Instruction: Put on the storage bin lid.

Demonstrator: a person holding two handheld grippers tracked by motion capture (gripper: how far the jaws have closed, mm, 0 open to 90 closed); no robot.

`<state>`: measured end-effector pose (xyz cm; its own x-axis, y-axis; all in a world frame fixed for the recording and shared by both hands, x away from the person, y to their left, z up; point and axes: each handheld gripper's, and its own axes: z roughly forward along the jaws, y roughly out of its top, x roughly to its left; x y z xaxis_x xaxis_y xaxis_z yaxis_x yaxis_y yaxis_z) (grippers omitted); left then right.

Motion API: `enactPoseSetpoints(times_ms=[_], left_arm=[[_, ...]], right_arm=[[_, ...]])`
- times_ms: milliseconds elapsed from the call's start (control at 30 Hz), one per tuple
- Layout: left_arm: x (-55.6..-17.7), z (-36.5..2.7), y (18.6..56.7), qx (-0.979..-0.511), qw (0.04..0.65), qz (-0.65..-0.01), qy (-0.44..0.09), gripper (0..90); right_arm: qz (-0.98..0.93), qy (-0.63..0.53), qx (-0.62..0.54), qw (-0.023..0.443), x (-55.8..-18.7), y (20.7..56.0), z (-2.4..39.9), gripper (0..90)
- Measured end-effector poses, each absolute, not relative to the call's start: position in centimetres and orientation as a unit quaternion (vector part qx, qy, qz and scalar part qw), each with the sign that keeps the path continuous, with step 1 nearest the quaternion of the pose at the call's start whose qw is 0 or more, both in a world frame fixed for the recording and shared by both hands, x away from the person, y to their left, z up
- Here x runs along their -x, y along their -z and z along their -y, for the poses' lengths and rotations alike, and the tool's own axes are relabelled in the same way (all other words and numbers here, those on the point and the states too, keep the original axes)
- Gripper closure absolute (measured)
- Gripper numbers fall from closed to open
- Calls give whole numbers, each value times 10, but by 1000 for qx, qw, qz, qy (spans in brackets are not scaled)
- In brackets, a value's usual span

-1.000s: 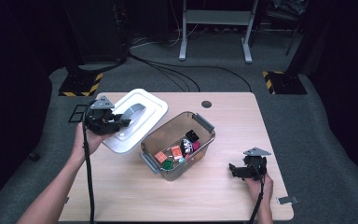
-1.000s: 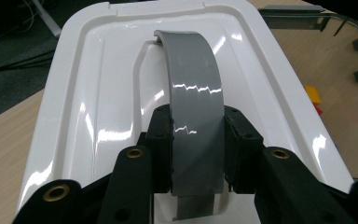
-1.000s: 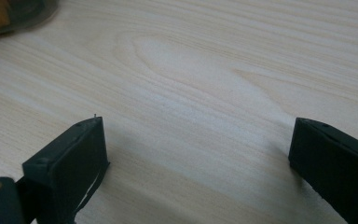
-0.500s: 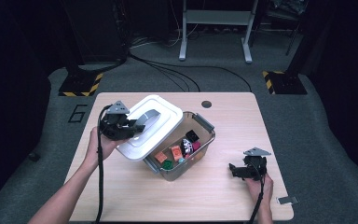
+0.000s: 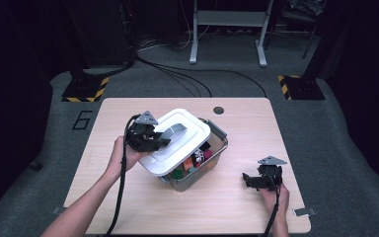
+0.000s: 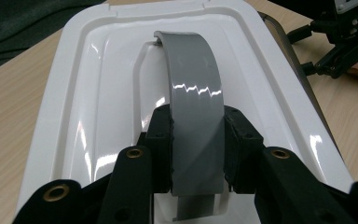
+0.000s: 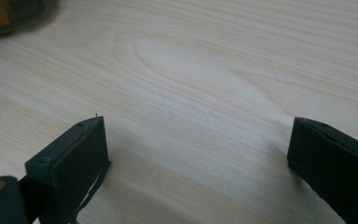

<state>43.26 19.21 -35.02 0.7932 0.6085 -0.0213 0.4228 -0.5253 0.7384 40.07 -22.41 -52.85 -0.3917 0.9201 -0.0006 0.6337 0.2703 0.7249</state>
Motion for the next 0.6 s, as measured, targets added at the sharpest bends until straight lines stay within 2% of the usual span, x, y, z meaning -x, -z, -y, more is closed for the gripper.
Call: enactPoseSetpoints(times_ms=[600], left_arm=[[-434, -155, 368, -876, 383, -275, -101, 671]], right_arm=[[-766, -330, -507, 216, -401, 528, 224, 43]])
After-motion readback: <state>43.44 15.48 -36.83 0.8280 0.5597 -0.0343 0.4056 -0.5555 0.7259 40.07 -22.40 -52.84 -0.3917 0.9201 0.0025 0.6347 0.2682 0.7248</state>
